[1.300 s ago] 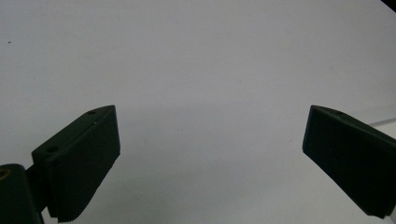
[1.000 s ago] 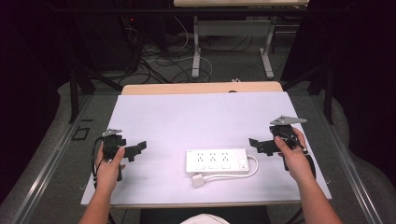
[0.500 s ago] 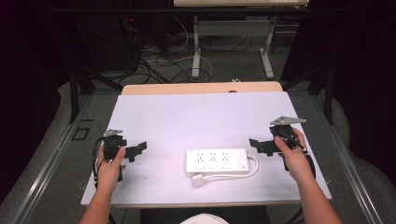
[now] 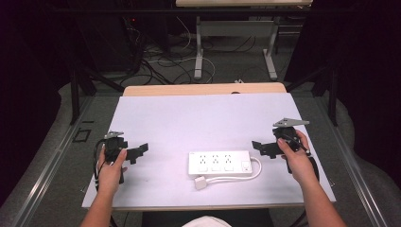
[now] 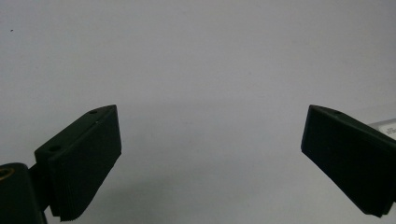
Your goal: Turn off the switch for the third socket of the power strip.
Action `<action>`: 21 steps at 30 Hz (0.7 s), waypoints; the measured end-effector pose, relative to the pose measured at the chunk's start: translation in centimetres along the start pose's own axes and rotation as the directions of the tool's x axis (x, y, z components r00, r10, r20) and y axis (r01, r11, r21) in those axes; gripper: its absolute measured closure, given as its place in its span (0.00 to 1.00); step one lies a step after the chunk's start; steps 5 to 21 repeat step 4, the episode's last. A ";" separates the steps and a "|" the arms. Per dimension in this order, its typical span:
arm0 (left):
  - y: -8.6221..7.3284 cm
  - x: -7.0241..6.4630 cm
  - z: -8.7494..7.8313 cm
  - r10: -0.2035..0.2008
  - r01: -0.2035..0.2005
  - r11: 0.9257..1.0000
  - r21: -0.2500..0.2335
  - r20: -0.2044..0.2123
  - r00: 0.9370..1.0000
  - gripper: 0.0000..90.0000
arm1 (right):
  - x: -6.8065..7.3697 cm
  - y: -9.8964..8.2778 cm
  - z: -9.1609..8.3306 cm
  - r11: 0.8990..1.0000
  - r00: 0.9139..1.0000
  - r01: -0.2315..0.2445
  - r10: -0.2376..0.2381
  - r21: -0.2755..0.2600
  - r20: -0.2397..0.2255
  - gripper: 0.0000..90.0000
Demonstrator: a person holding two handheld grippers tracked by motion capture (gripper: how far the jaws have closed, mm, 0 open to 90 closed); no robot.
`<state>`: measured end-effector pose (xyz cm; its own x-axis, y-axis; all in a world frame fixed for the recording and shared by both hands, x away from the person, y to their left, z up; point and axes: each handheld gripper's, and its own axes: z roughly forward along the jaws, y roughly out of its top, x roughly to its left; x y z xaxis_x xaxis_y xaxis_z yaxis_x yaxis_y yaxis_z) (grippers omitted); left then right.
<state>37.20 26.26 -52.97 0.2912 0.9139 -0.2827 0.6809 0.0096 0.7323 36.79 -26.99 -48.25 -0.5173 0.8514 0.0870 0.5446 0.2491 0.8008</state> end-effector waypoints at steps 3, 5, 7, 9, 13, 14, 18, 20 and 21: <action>0.0 0.1 0.0 0.003 -0.003 1.000 -0.002 -0.002 1.000 0.05 | 0.0 0.0 0.0 1.000 1.000 0.002 -0.002 0.000 0.002 0.00; 0.0 0.1 0.0 0.003 -0.003 1.000 -0.002 -0.002 1.000 0.06 | 0.0 0.0 0.1 1.000 1.000 0.002 -0.002 0.000 0.001 0.00; 0.0 0.1 0.0 0.003 -0.003 1.000 -0.002 -0.002 1.000 0.06 | 0.0 0.0 0.1 1.000 1.000 0.002 -0.002 0.000 0.001 0.00; 0.0 0.1 0.0 0.003 -0.003 1.000 -0.002 -0.002 1.000 0.06 | 0.0 0.0 0.1 1.000 1.000 0.002 -0.002 0.000 0.001 0.00; 0.0 0.1 0.0 0.003 -0.003 1.000 -0.002 -0.002 1.000 0.06 | 0.0 0.0 0.1 1.000 1.000 0.002 -0.002 0.000 0.001 0.00; 0.0 0.1 0.0 0.003 -0.003 1.000 -0.002 -0.002 1.000 0.06 | 0.0 0.0 0.1 1.000 1.000 0.002 -0.002 0.000 0.001 0.00; 0.0 0.1 0.0 0.003 -0.003 1.000 -0.002 -0.002 1.000 0.06 | 0.0 0.0 0.1 1.000 1.000 0.002 -0.002 0.000 0.001 0.00; 0.0 0.1 0.0 0.003 -0.003 1.000 -0.002 -0.002 1.000 0.06 | 0.0 0.0 0.1 1.000 1.000 0.002 -0.002 0.000 0.001 0.00; 0.0 0.1 0.0 0.003 -0.003 1.000 -0.002 -0.002 1.000 0.06 | 0.0 0.0 0.1 1.000 1.000 0.002 -0.002 0.000 0.001 0.00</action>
